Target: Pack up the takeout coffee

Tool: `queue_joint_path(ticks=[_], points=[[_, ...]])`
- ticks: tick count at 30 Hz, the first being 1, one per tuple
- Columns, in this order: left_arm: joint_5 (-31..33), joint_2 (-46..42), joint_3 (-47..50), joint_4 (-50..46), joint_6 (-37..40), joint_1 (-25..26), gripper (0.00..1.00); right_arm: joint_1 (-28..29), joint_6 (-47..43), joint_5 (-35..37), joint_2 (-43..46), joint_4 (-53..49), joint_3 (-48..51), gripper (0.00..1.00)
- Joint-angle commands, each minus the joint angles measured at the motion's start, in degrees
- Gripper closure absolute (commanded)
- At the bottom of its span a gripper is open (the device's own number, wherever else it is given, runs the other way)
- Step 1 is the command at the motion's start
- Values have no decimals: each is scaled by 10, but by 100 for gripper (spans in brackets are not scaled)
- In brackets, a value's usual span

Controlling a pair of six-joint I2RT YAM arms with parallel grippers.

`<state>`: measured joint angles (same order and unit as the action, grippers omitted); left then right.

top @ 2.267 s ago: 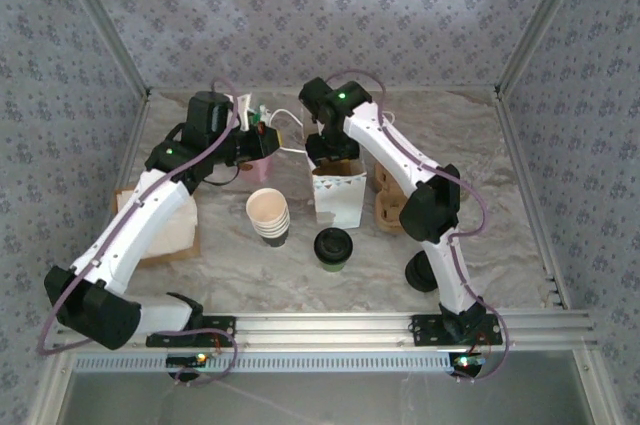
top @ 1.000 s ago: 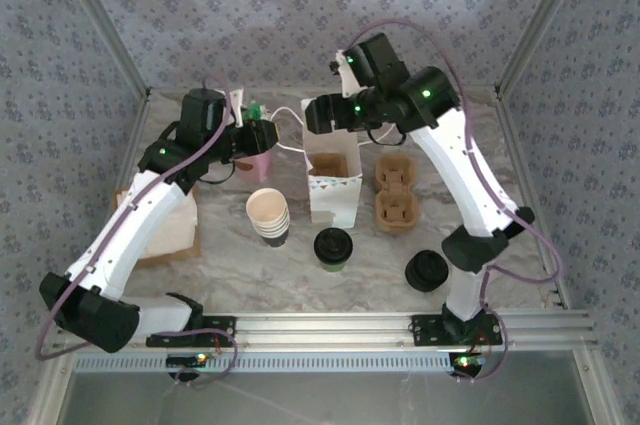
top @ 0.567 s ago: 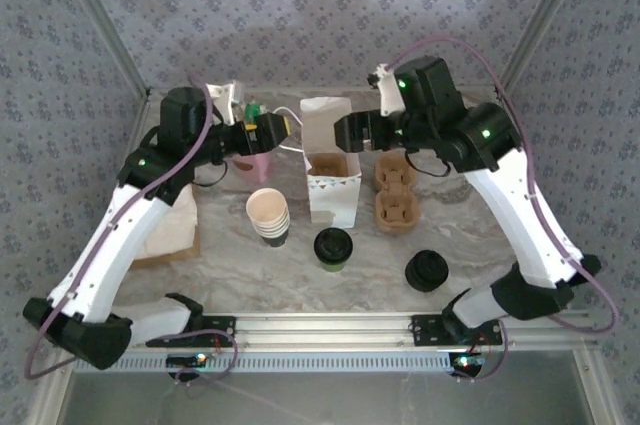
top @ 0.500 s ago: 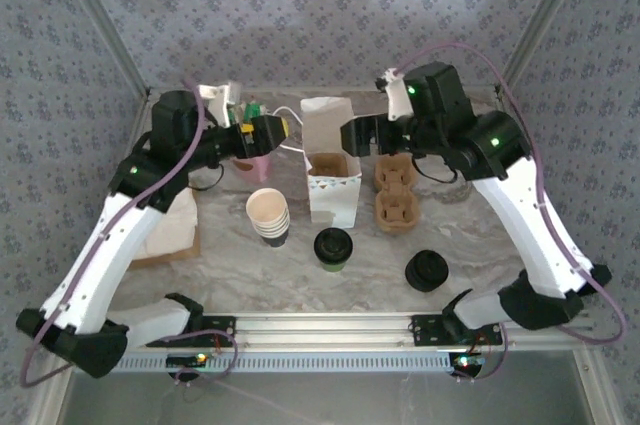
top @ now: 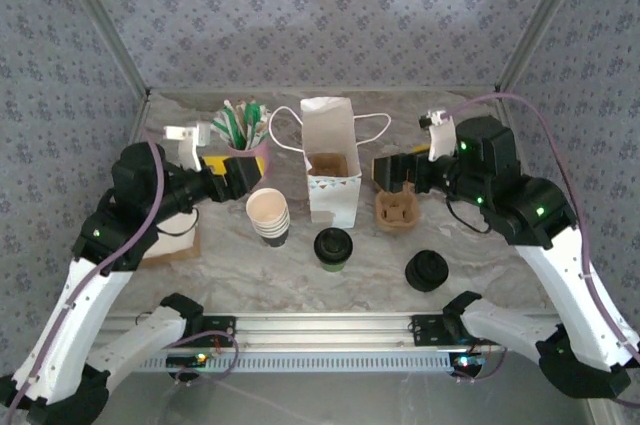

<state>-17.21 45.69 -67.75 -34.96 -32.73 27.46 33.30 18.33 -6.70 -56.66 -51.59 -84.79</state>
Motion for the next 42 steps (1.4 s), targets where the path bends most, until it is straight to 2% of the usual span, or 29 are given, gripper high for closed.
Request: queue_joint_path(ticks=[1,9,16,20,26,30,34,38,42], points=[[17,-25,29,-6,-8,3,0,-8,-13,-2,15,29,38,0],[2,-9,62,7,0,3,0,-15,-17,-26,16,33,80,0],[-29,27,56,-4,25,3,0,-16,25,-8,0,48,128,0],[-38,34,63,-7,32,5,0,-11,47,-43,-1,72,181,0],[-57,18,100,10,22,14,1,43,73,-40,1,100,234,0],[-69,13,112,-3,25,40,4,104,64,5,-24,83,231,0],[-45,3,113,-20,29,97,6,146,38,55,-64,33,202,0],[6,-13,123,-12,16,154,6,145,34,62,-78,-2,190,0],[26,-27,148,19,9,181,6,129,40,47,-60,25,215,0]])
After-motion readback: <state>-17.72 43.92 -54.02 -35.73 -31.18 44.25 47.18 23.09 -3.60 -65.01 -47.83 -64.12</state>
